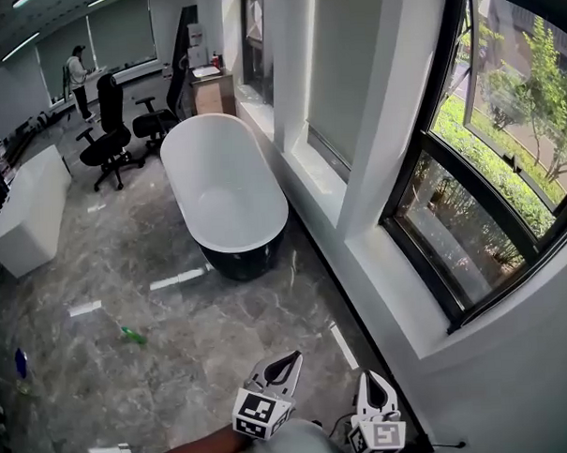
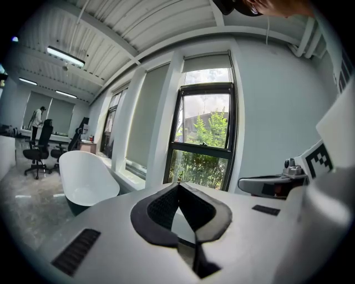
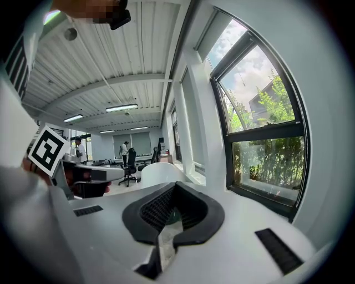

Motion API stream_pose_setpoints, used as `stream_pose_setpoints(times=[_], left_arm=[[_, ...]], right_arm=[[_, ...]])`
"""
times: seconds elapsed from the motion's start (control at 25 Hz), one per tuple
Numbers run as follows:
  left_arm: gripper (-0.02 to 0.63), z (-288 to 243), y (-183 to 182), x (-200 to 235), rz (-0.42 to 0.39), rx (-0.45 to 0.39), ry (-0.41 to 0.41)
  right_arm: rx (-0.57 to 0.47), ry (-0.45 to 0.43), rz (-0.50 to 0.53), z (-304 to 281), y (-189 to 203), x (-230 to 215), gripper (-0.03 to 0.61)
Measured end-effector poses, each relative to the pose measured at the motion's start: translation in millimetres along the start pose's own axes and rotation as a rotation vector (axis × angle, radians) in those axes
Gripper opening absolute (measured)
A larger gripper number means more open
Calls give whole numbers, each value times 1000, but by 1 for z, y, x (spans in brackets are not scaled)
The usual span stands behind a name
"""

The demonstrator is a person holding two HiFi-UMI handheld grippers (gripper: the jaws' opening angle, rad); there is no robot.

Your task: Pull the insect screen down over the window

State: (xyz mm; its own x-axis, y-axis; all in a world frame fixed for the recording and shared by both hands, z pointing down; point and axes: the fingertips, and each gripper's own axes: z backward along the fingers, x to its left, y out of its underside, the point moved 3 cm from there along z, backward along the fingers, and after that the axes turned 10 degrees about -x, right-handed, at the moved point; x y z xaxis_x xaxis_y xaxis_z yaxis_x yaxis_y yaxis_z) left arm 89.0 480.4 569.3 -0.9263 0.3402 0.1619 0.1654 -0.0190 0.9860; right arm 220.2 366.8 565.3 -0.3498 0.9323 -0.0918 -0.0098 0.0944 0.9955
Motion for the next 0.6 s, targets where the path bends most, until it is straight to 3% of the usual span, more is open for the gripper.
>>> stream_pose_setpoints(times=[0.6], left_arm=[[12, -11, -1, -14, 9, -10, -68]], right_arm=[[-20, -84, -3, -6, -1, -22, -3]])
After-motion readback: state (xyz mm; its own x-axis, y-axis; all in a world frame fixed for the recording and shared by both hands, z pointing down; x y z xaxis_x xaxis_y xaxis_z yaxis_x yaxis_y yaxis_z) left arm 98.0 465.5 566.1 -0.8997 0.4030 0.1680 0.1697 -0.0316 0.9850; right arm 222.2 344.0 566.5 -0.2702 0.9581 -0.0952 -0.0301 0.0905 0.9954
